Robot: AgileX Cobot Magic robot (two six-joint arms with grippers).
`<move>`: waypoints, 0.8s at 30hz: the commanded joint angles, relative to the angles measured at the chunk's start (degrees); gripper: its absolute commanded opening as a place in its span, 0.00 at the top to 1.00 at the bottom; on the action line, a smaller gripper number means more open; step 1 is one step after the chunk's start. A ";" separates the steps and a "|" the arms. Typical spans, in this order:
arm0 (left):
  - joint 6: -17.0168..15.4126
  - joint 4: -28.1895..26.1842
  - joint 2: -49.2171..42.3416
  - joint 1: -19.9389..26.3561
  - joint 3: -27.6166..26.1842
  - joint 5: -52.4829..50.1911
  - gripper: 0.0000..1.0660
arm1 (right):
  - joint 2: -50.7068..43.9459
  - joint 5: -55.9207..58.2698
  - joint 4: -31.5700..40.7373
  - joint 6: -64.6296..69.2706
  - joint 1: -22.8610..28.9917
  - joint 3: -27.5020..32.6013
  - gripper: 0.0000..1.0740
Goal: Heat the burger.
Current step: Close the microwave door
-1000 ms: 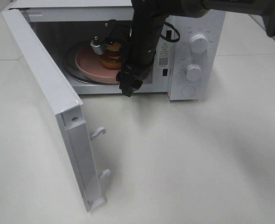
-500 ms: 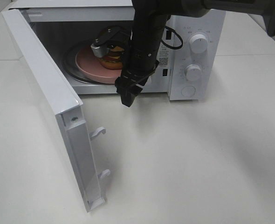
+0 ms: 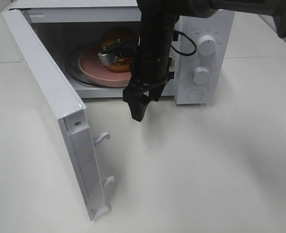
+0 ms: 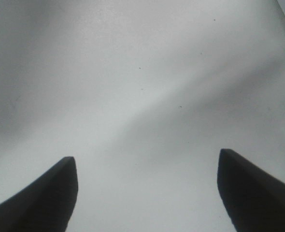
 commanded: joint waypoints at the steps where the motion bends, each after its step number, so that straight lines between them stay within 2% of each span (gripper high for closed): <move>1: -0.11 -0.17 -1.15 -0.17 0.11 -0.86 1.00 | -0.69 2.06 0.46 2.35 -0.06 -0.06 0.30; 11: -0.11 -0.17 -1.15 -0.17 0.11 -0.86 1.00 | -2.06 2.18 0.23 15.13 -0.06 -0.06 0.30; 24: -0.11 -0.17 -1.15 -0.17 0.11 -0.86 1.00 | -12.55 2.18 -0.11 16.79 -0.23 1.09 0.31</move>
